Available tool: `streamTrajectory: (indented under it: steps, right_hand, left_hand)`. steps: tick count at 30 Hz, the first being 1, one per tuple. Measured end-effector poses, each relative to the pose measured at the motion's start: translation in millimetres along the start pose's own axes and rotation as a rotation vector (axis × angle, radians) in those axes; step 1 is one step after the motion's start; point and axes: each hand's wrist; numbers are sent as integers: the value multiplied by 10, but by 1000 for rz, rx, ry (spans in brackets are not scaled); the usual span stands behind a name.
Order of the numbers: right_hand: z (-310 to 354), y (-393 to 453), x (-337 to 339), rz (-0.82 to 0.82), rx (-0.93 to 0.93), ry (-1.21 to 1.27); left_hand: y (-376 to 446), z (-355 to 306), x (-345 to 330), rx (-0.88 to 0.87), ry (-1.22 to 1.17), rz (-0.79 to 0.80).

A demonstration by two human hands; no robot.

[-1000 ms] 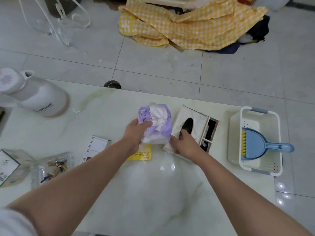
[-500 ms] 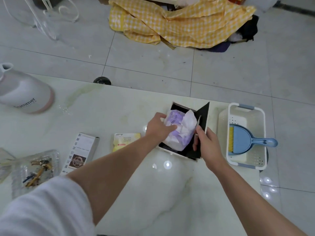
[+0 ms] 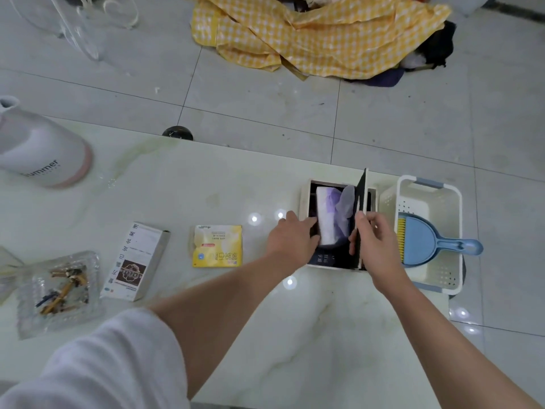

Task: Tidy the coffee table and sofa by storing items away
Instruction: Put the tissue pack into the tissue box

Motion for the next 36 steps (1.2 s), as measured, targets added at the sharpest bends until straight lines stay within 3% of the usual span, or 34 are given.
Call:
streamTrajectory:
  steps: [3,7,11,15,18,22,25,27,30,33,36]
  right_hand:
    - [-38,-7,-85,27,16,0]
    - [-49,-20,-134,-11,30,45]
    - [-74,-16,-110,-9,37,46]
    - [-71,-11,-63,21,61,-2]
    - [-89,-18,-51,17,75,-40]
    - [-164,-53,-105,-22,140,-96]
    - [-165,-67,-161,-23,209,-169]
    - [-186,-16,-276,58,266,-399]
    - [-241,107,-515,245,243,-739]
    - [-149,175,-740,208,195,-819]
    - [71,28,-1081,135,465,-912]
  left_hand:
    - [-17,-73,-36,95,-123,53]
    - [15,-153,-39,101,-277,-133]
    - [114,-256,-68,173,-51,-28]
    - [165,-300,-33,215,-216,64]
    - [141,-219,-67,176,-92,168]
    - [79,-25,-160,-17,-45,-64]
    - [-5,157,-38,-44,-378,-39]
    - [-80,410,50,-20,-463,-54]
    - [-187,932,218,-36,-298,-233]
    - [-229,1524,427,86,-152,-360]
    - [-318,2054,633,386,-28,-338]
Point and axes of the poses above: each hand's wrist, its own y-axis towards the middle knuckle, its own x-axis out of the back of the hand, z = x × y, and after that the axes turned 9 degrees about x, right-handed
